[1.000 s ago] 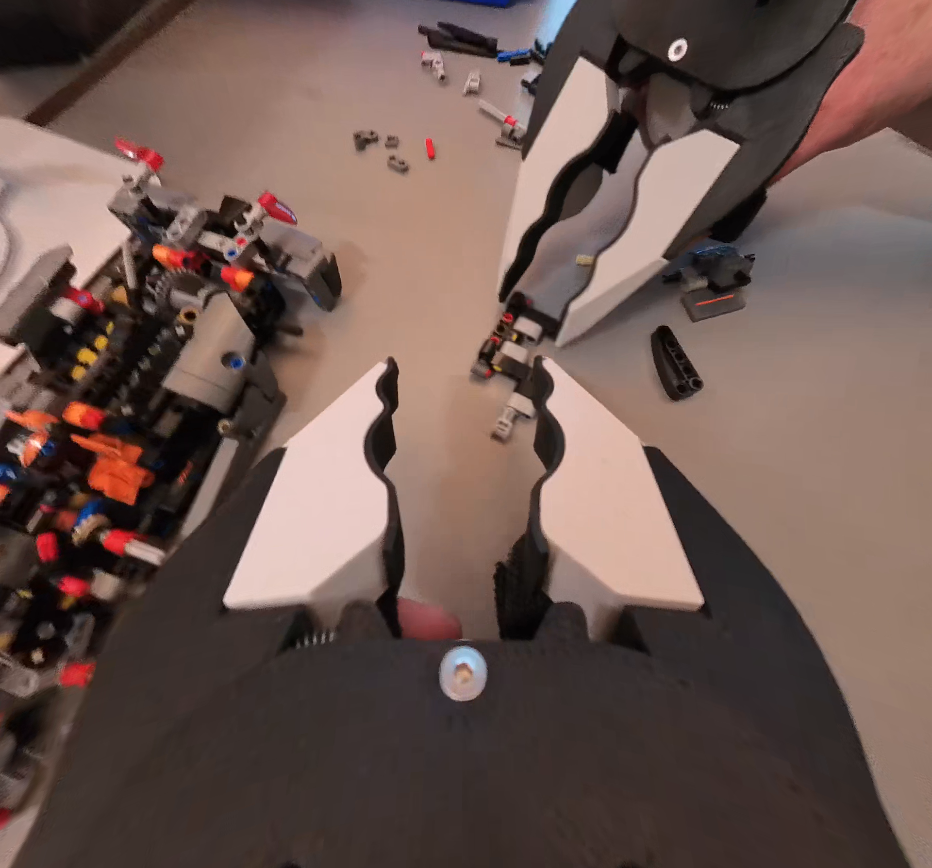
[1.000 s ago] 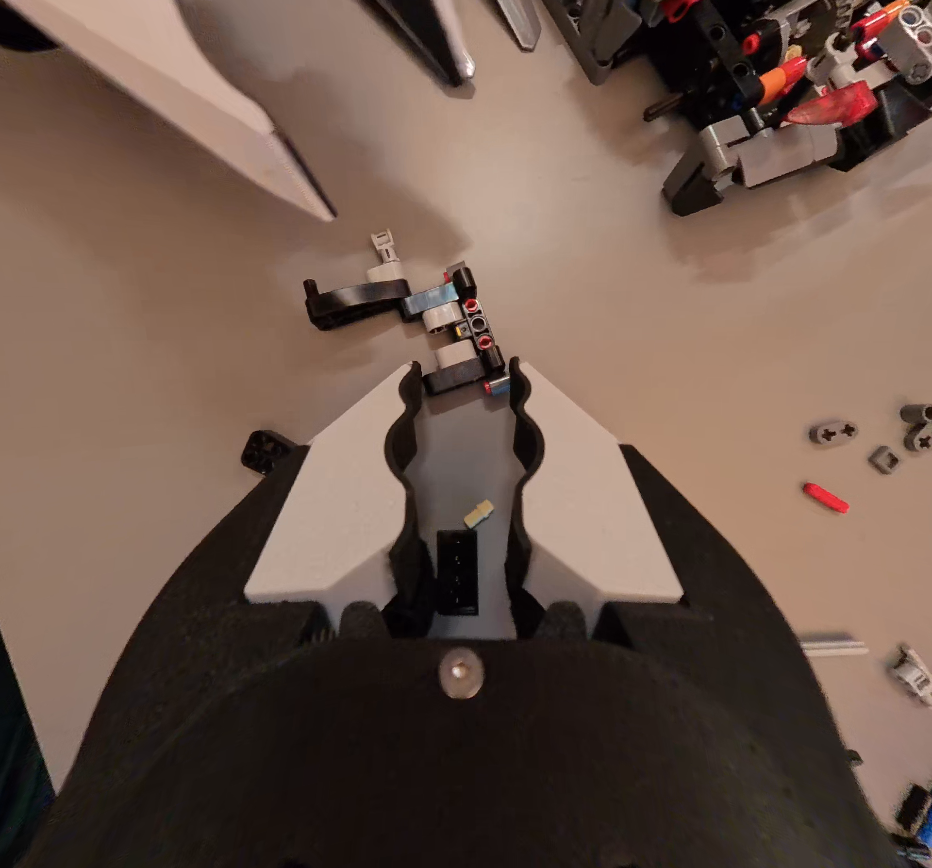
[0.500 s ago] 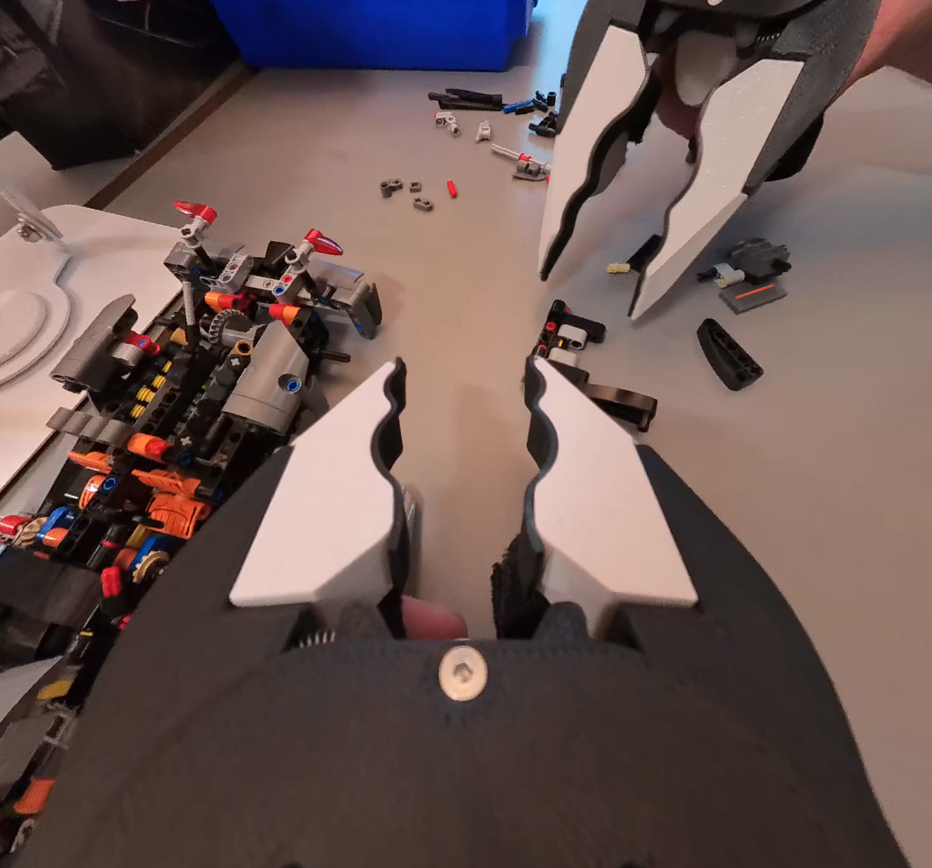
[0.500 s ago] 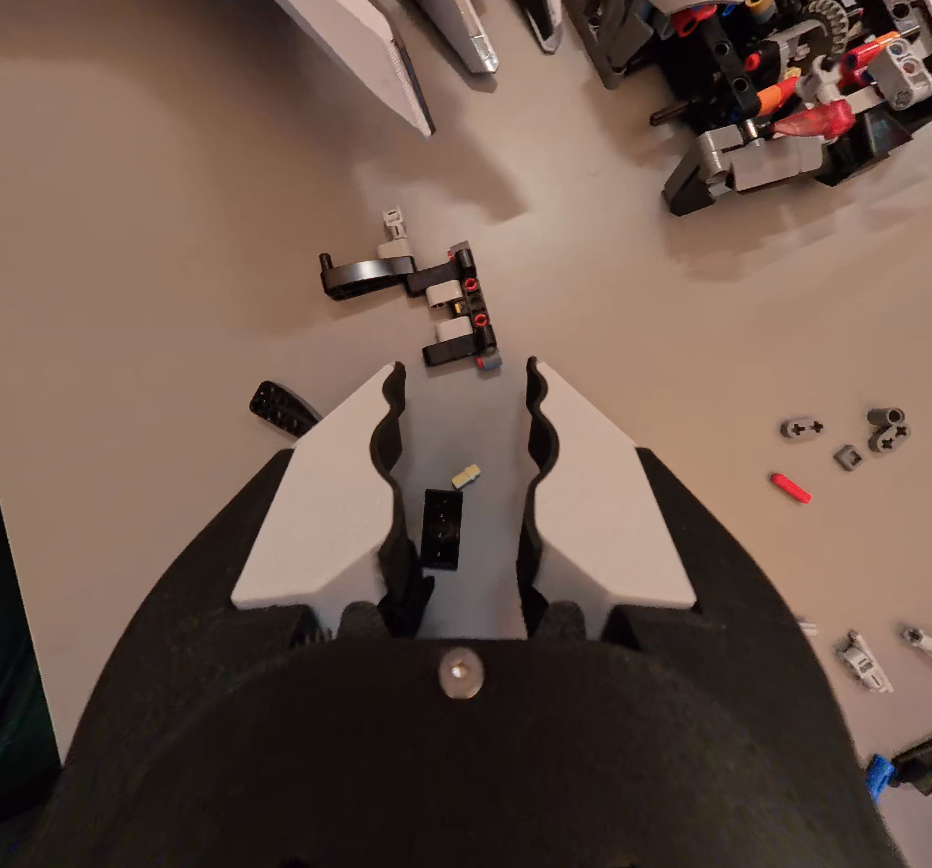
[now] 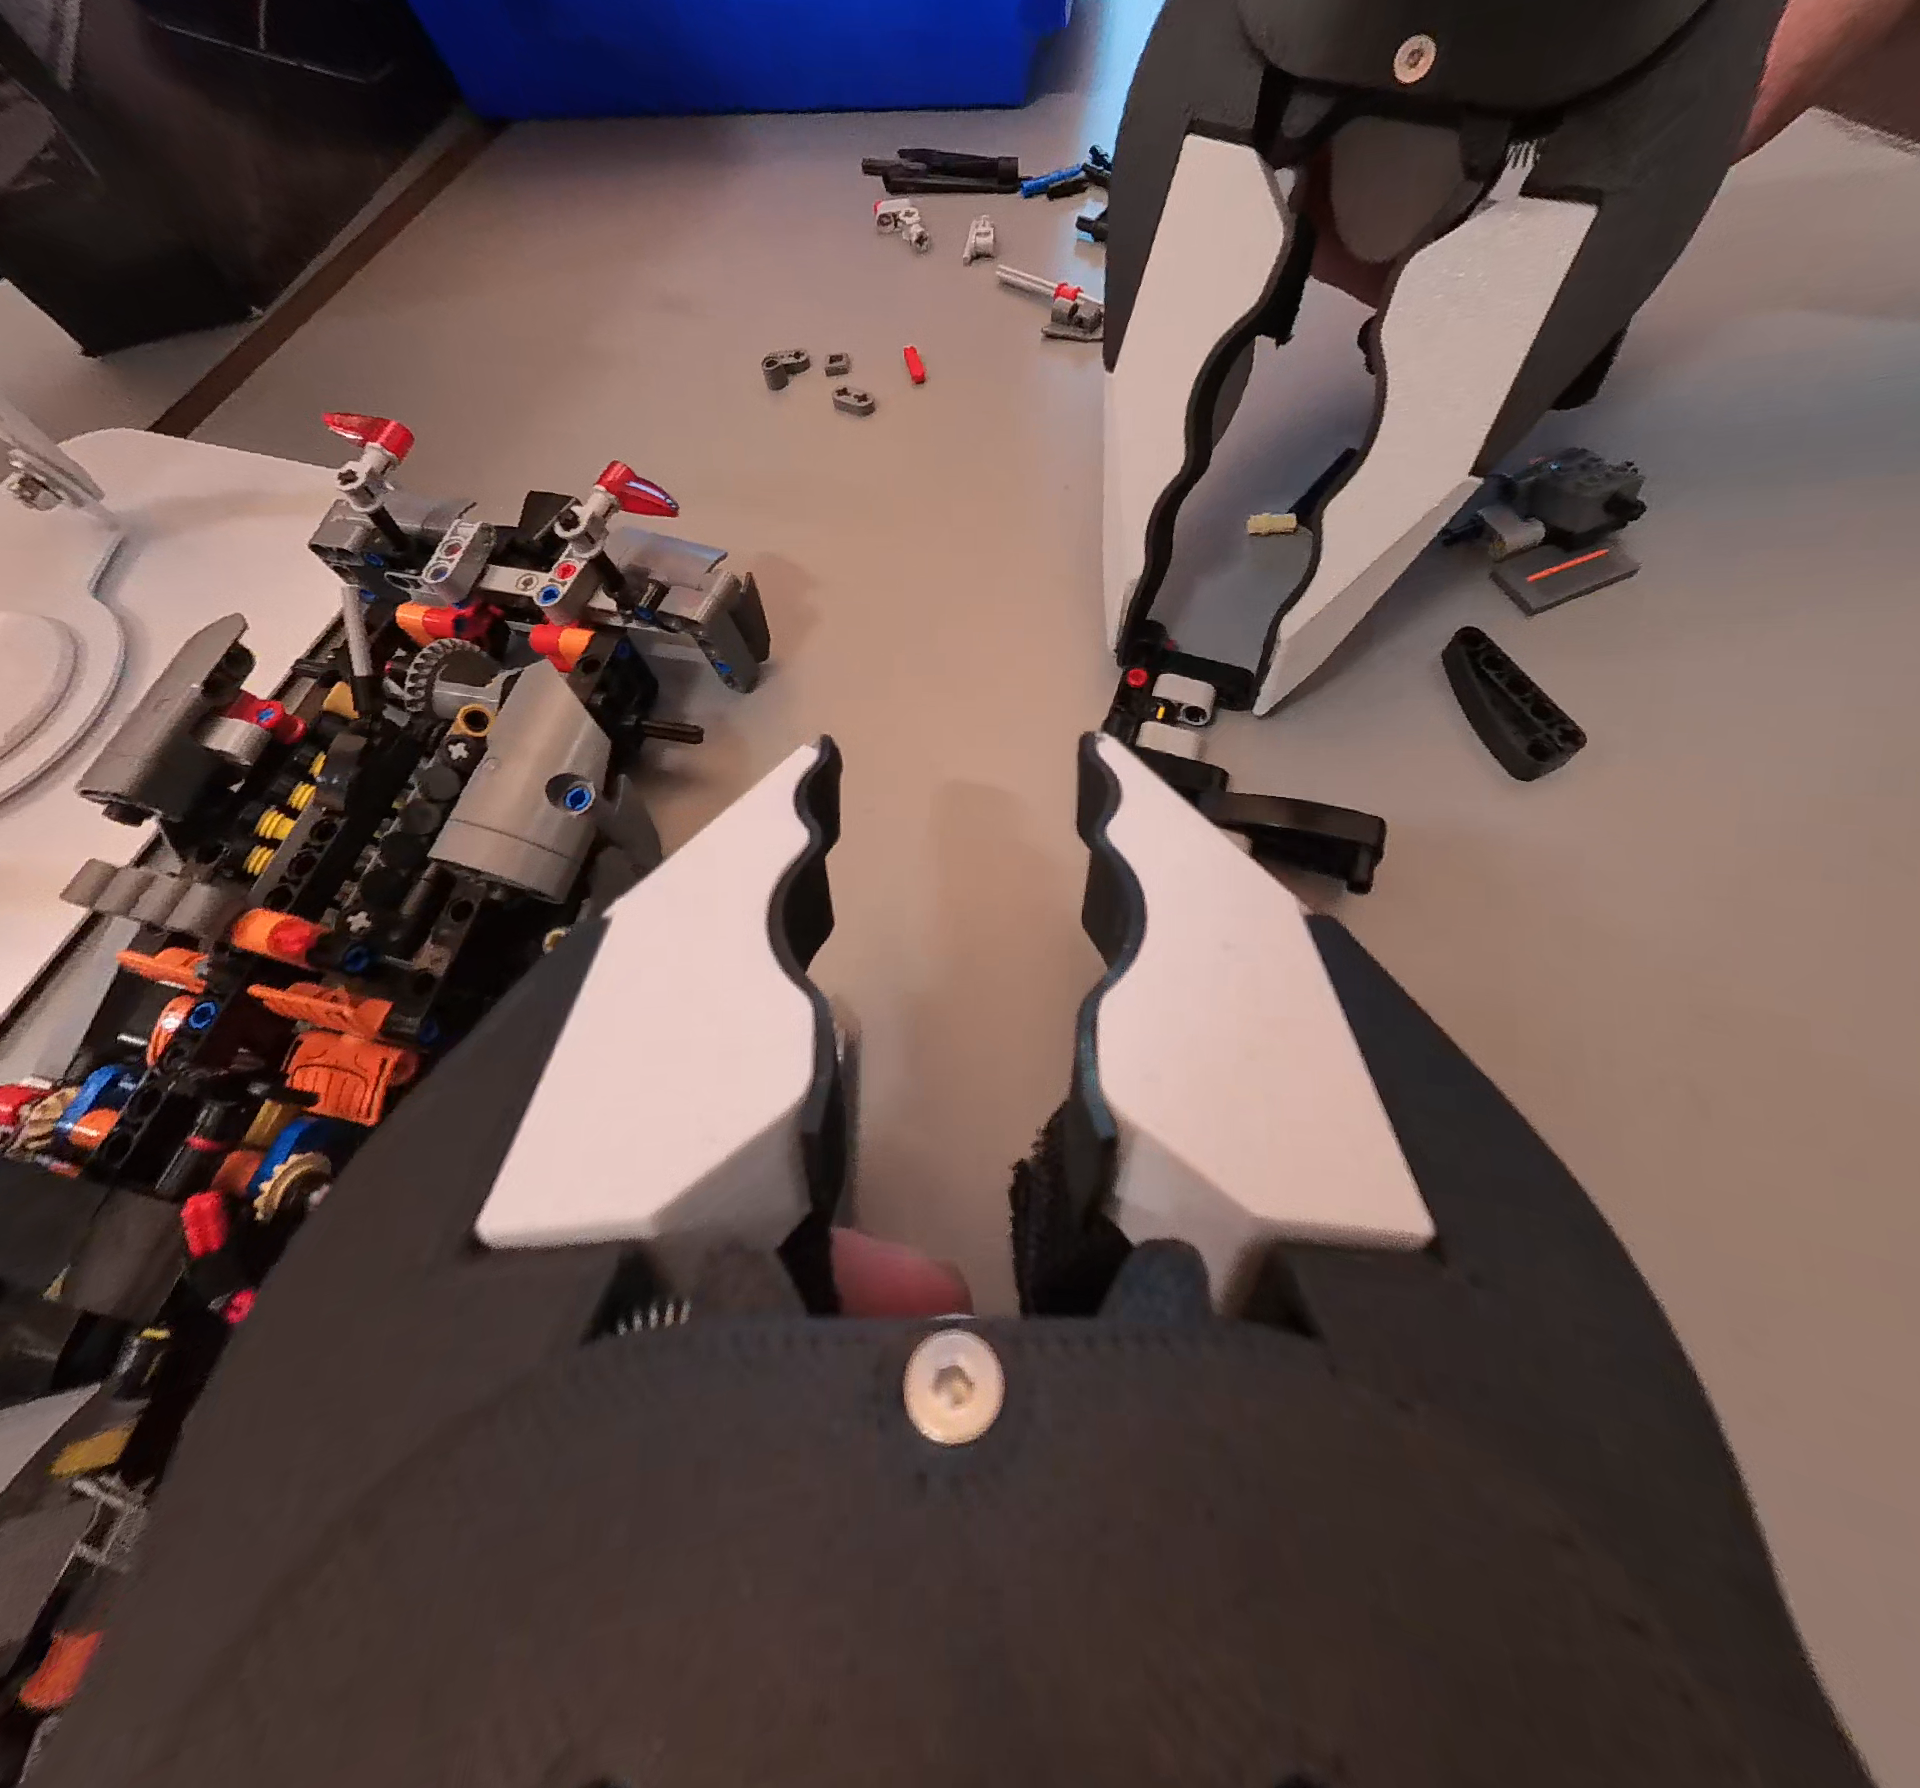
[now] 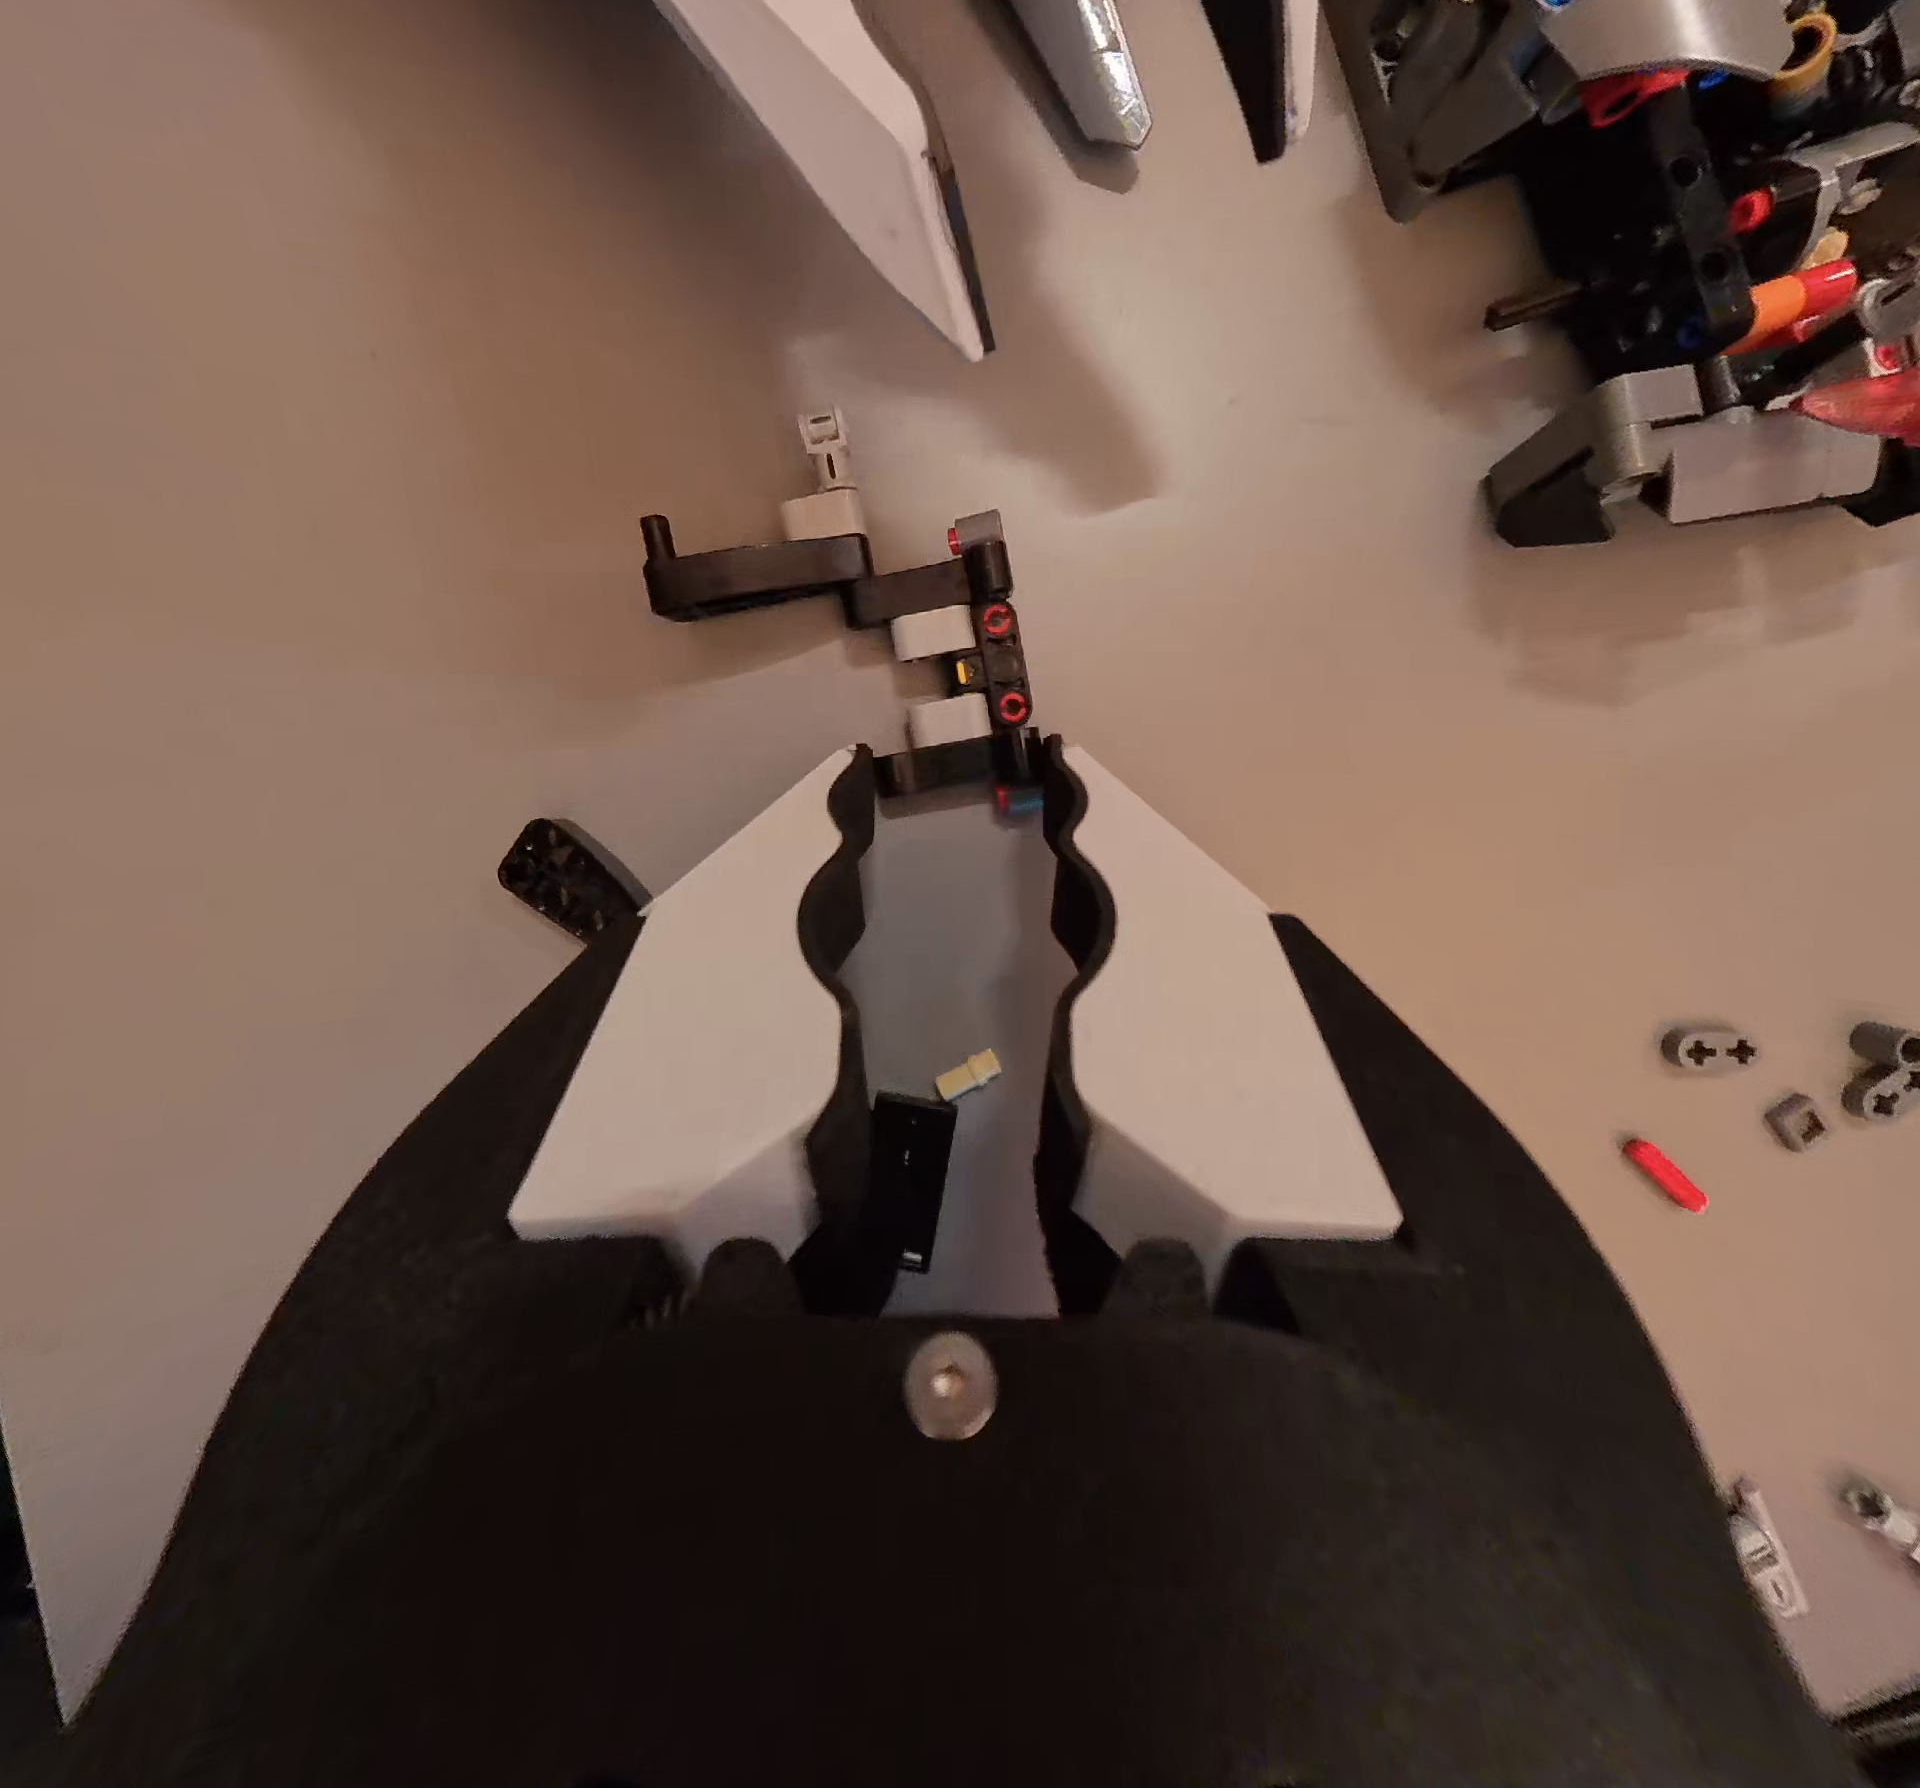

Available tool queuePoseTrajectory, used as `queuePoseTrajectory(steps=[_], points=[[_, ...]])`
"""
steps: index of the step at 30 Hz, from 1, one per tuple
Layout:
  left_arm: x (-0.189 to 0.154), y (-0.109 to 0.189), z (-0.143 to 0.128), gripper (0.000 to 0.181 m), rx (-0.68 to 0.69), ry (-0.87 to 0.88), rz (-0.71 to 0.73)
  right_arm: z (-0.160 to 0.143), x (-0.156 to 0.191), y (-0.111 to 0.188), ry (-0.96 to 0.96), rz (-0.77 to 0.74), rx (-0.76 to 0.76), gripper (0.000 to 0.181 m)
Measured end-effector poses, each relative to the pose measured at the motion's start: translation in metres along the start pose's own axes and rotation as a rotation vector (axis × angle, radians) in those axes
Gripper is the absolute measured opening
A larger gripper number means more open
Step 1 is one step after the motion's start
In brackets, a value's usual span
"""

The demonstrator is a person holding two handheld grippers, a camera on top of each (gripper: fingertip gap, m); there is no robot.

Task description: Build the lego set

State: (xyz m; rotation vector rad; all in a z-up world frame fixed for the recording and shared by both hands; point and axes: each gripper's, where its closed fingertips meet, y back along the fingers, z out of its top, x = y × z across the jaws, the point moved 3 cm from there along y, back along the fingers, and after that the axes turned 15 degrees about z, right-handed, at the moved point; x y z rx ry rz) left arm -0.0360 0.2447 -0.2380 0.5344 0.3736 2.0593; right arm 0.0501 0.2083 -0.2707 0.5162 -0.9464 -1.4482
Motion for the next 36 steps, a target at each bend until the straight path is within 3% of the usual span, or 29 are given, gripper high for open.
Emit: queuePoseTrajectory(steps=[15,18,21,26,36], points=[[-0.004,-0.007,-0.004,0.045,0.015,0.003,-0.014,-0.004,-0.008,0.007,-0.055,-0.036,-0.009,0.030],[-0.004,-0.007,-0.005,0.045,0.017,0.004,-0.014,-0.003,-0.007,0.009,-0.066,-0.033,-0.028,0.038],[-0.002,-0.006,-0.005,0.046,0.013,0.012,-0.008,-0.002,-0.005,0.024,-0.083,-0.052,-0.078,0.048],[-0.003,-0.007,-0.005,0.046,0.016,0.007,-0.010,-0.012,0.004,0.057,-0.108,-0.104,-0.138,0.048],[-0.020,-0.001,0.000,0.050,0.030,-0.044,-0.106,-0.066,0.030,0.101,-0.221,-0.205,-0.168,0.046]])
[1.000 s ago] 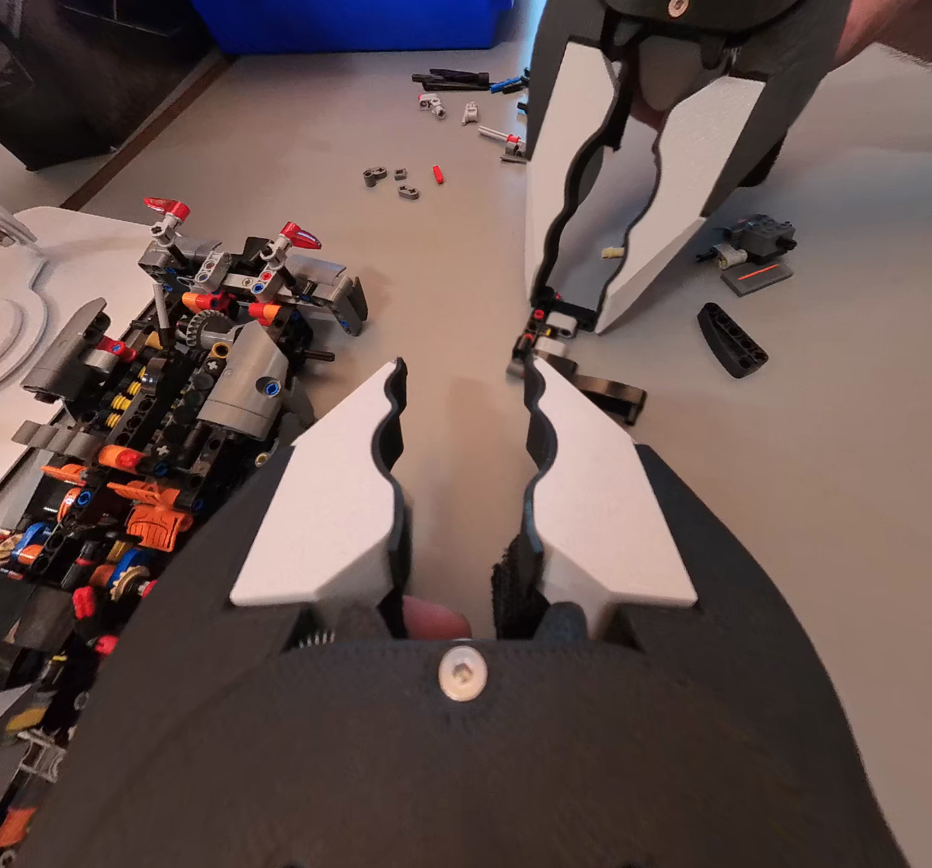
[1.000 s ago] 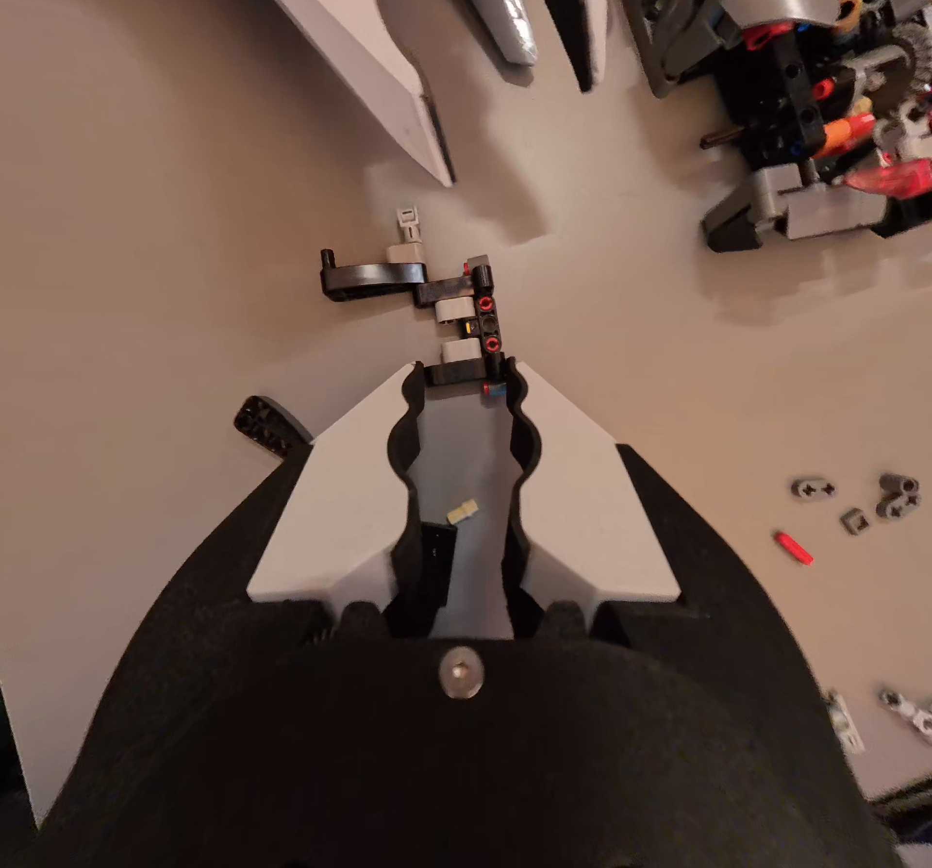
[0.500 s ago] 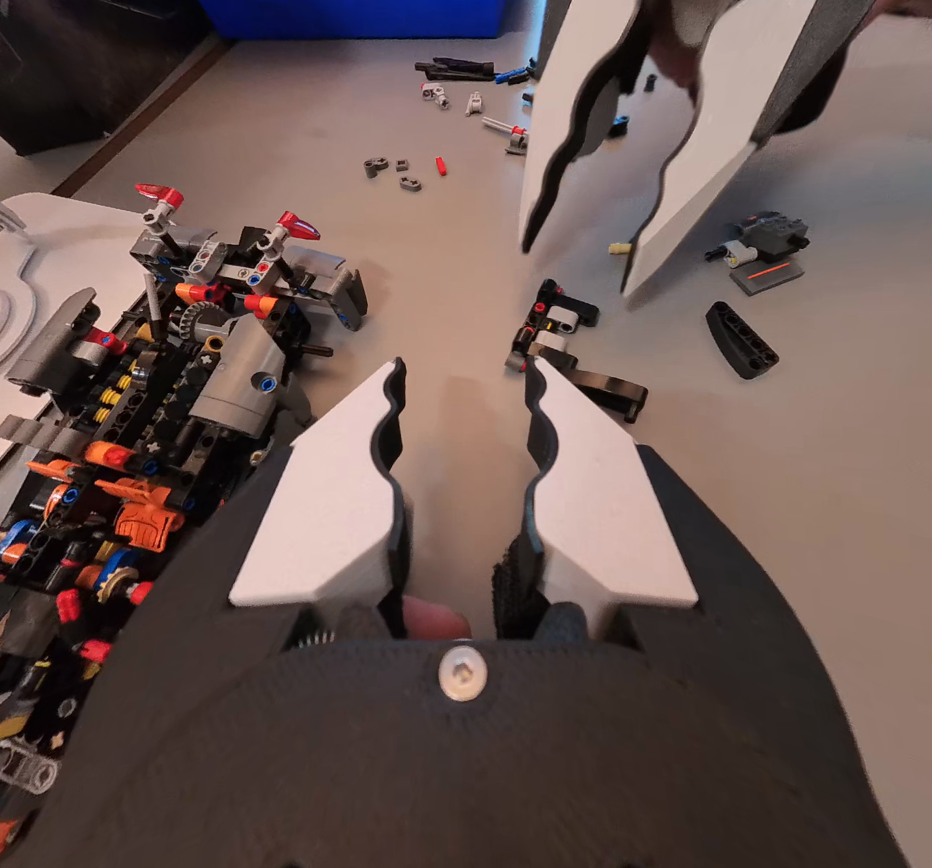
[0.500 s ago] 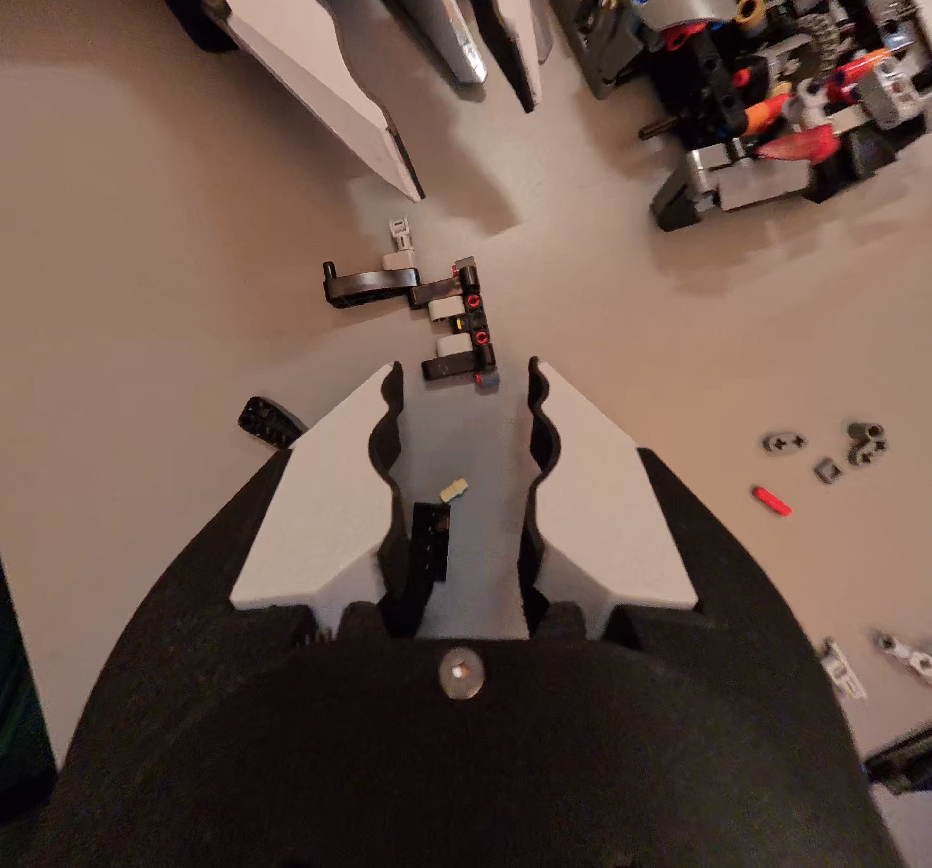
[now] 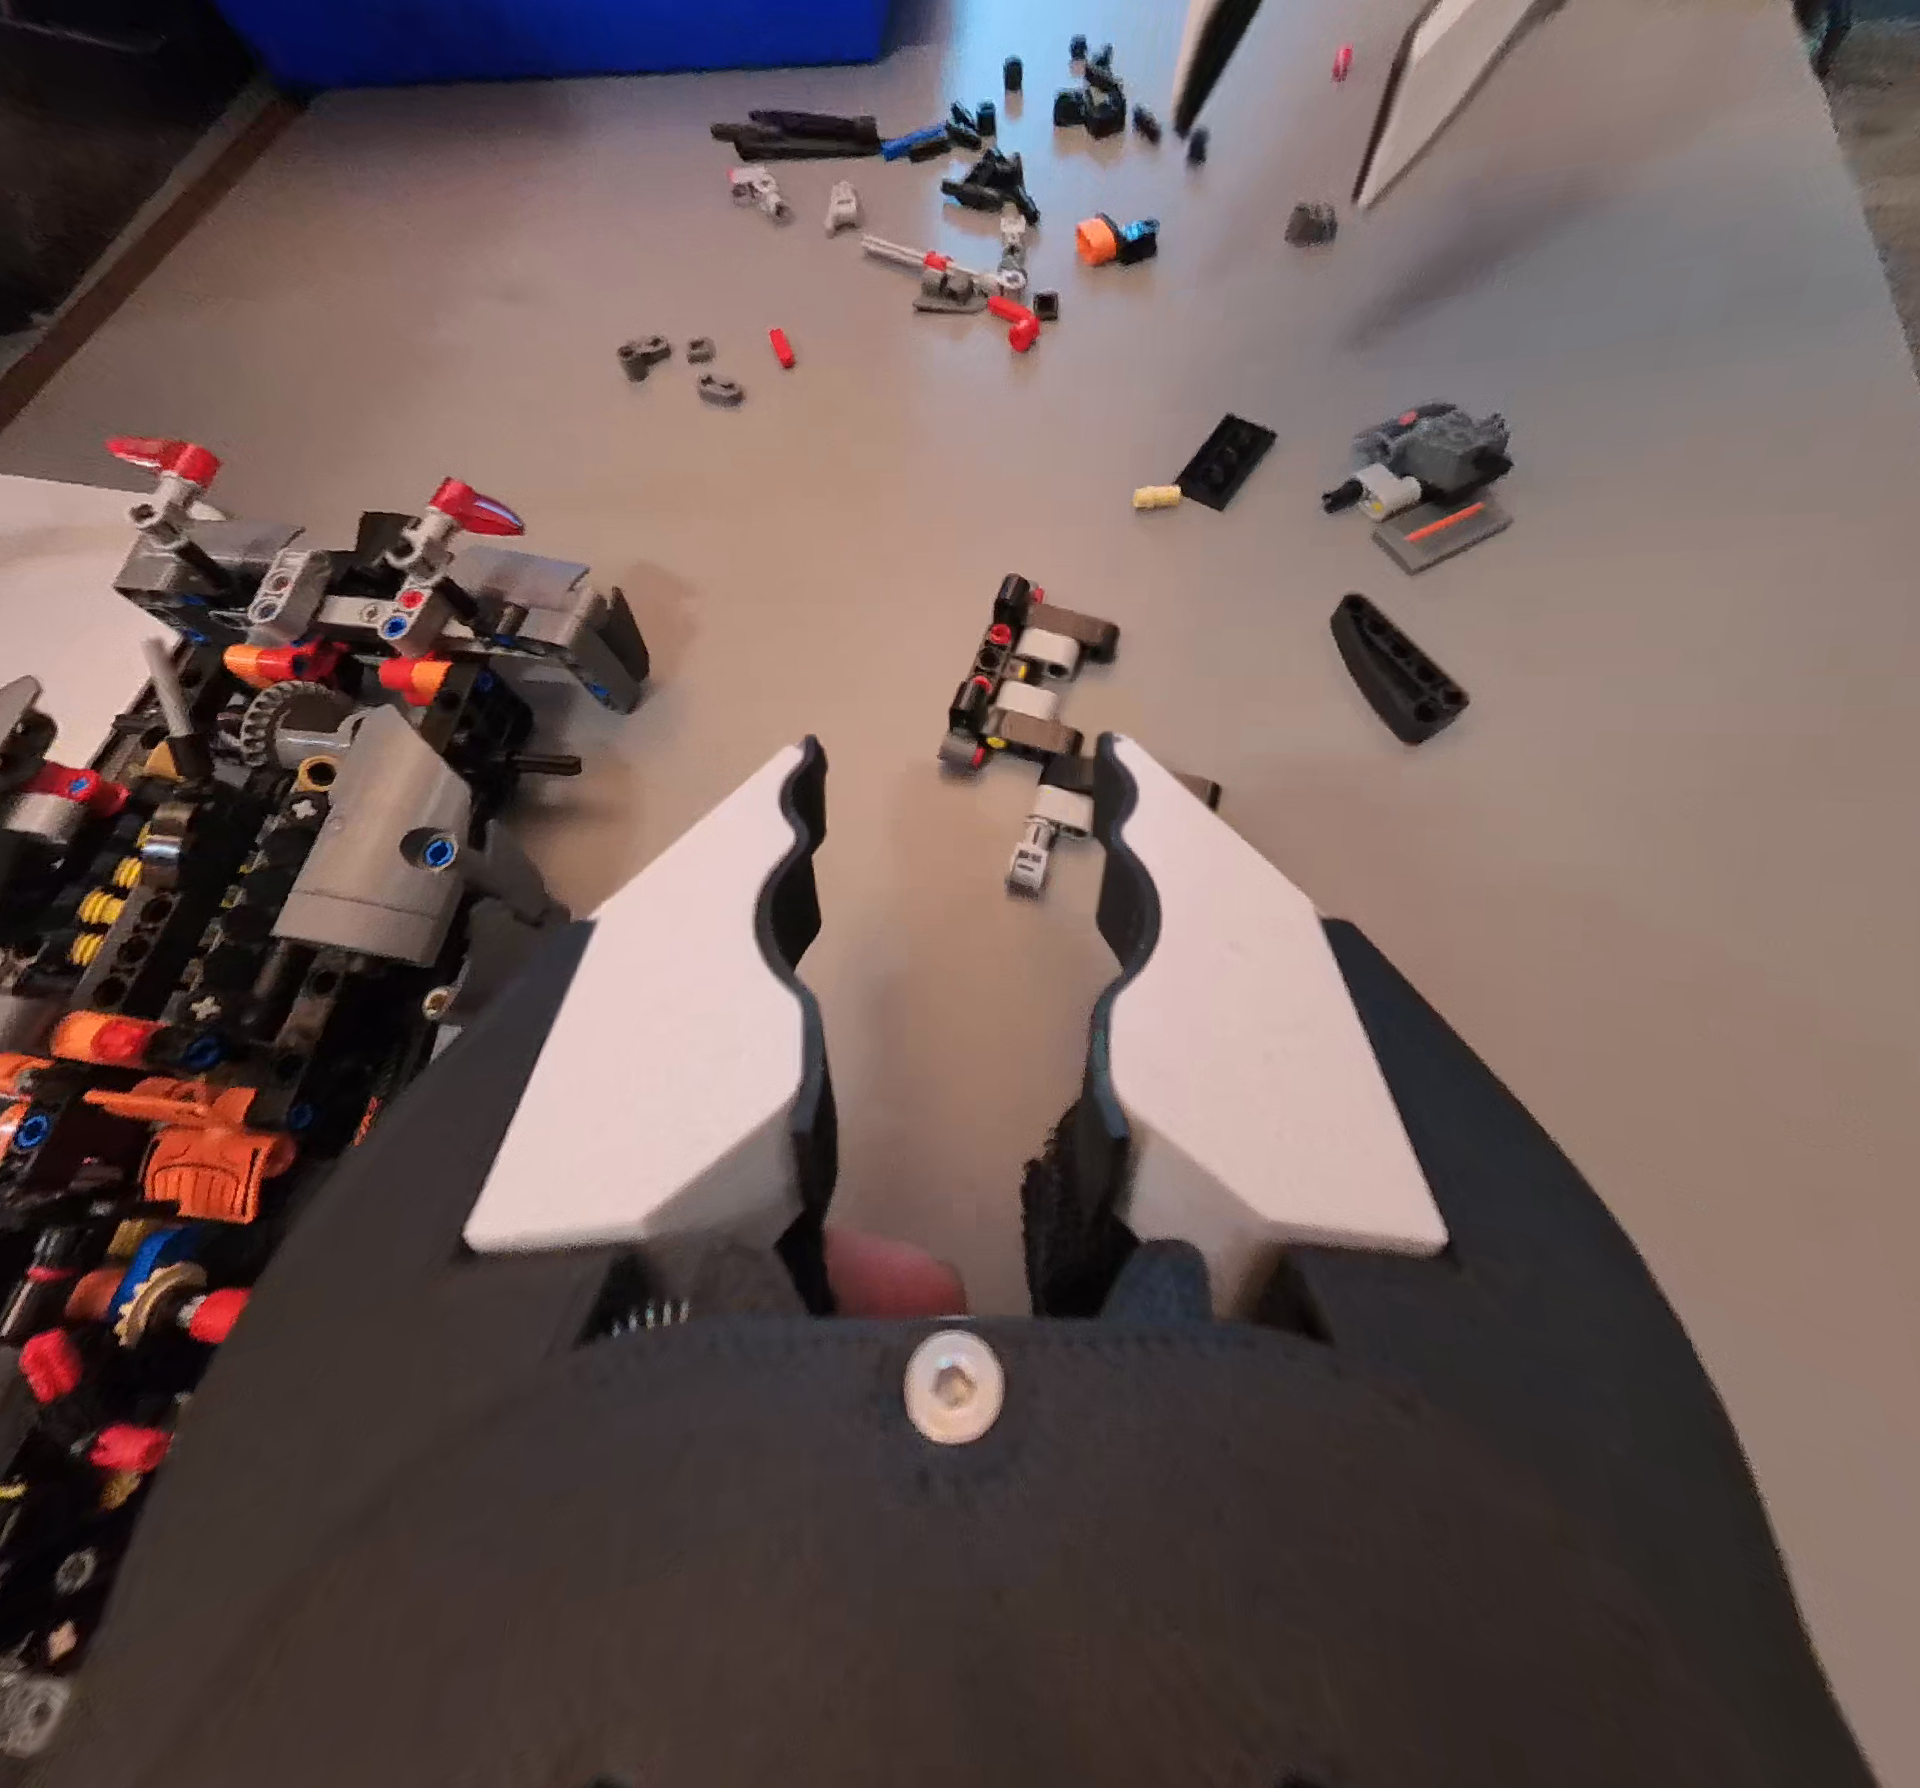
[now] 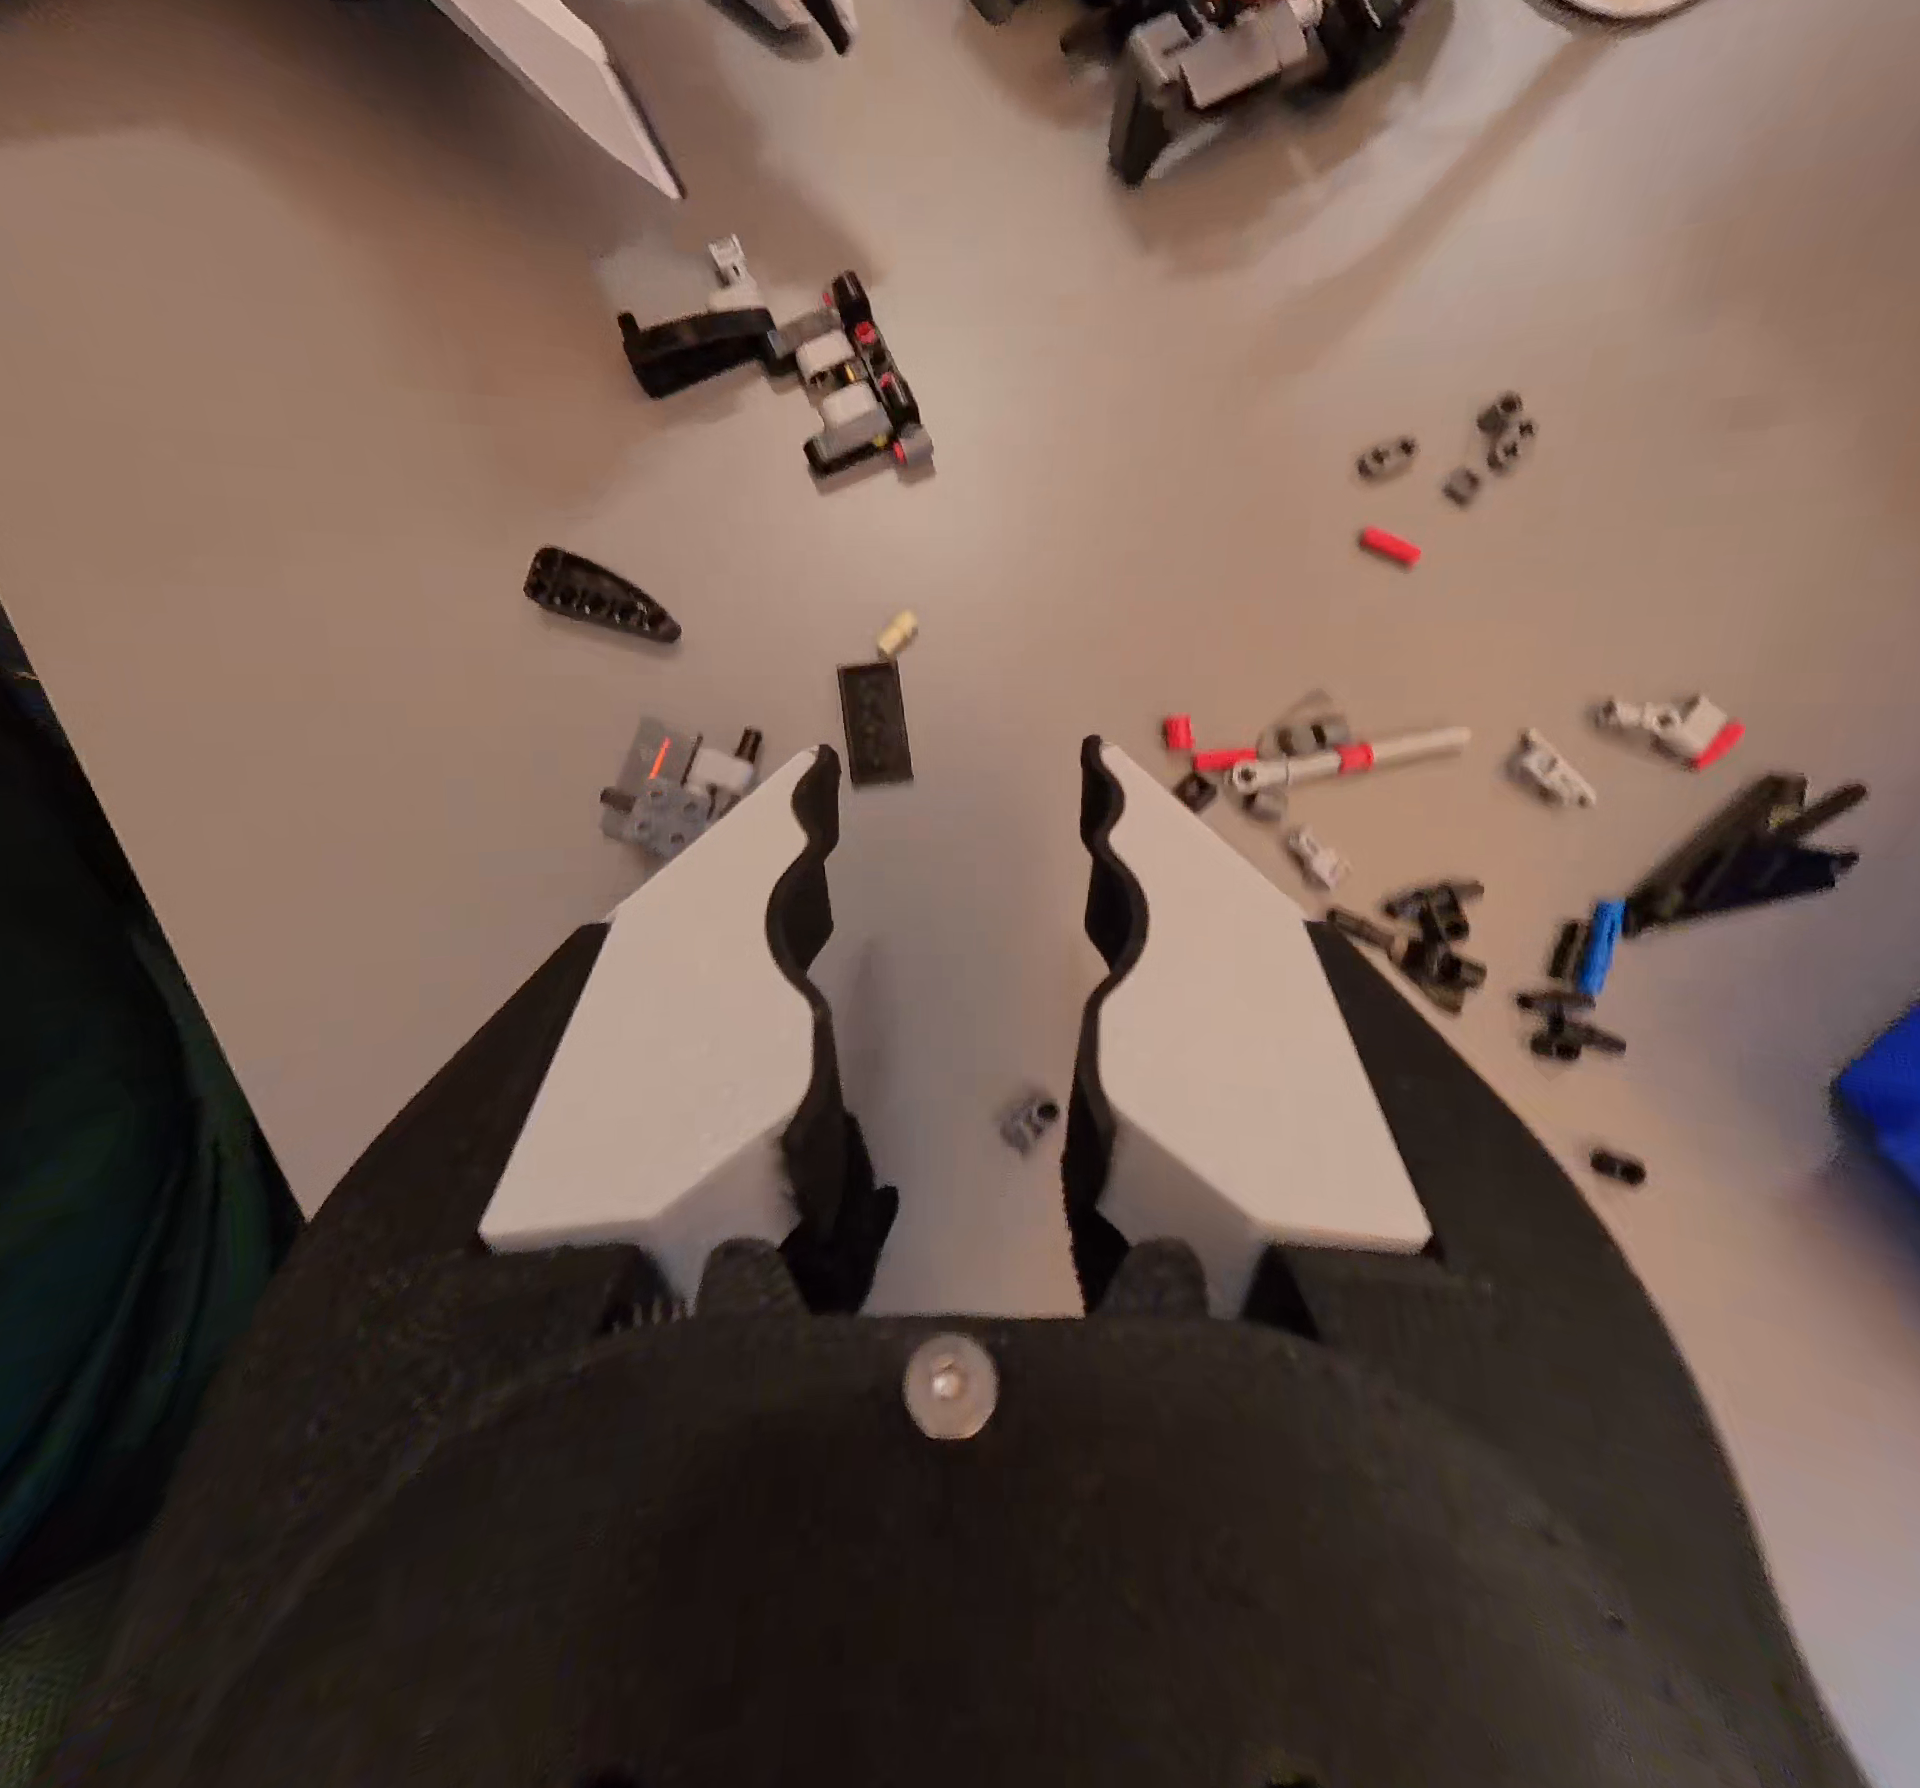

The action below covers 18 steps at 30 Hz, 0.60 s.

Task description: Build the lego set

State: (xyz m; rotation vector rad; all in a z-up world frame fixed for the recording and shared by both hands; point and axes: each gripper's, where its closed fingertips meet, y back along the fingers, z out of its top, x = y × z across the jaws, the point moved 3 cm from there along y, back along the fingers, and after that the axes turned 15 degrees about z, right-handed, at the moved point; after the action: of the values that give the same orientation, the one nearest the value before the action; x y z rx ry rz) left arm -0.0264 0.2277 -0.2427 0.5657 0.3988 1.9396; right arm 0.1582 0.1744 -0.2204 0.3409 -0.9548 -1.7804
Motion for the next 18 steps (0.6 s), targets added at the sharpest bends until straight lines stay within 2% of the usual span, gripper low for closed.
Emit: queuePoseTrajectory(steps=[6,11,14,17,18], points=[[-0.023,-0.005,0.008,0.049,0.082,-0.087,-0.071,-0.027,0.008,0.015,-0.041,-0.011,-0.010,0.045],[-0.021,-0.027,0.008,0.049,0.181,-0.149,-0.013,-0.040,0.010,0.017,-0.051,-0.014,-0.019,0.045],[-0.024,-0.038,0.003,0.047,0.247,-0.161,-0.037,-0.044,0.009,0.020,-0.054,-0.024,-0.031,0.044],[-0.026,-0.045,-0.002,0.039,0.272,-0.156,-0.048,-0.043,0.011,0.017,-0.045,-0.013,-0.040,0.044],[-0.025,-0.046,-0.003,0.030,0.274,-0.150,-0.035,-0.043,0.011,0.015,-0.040,-0.009,-0.039,0.044]])
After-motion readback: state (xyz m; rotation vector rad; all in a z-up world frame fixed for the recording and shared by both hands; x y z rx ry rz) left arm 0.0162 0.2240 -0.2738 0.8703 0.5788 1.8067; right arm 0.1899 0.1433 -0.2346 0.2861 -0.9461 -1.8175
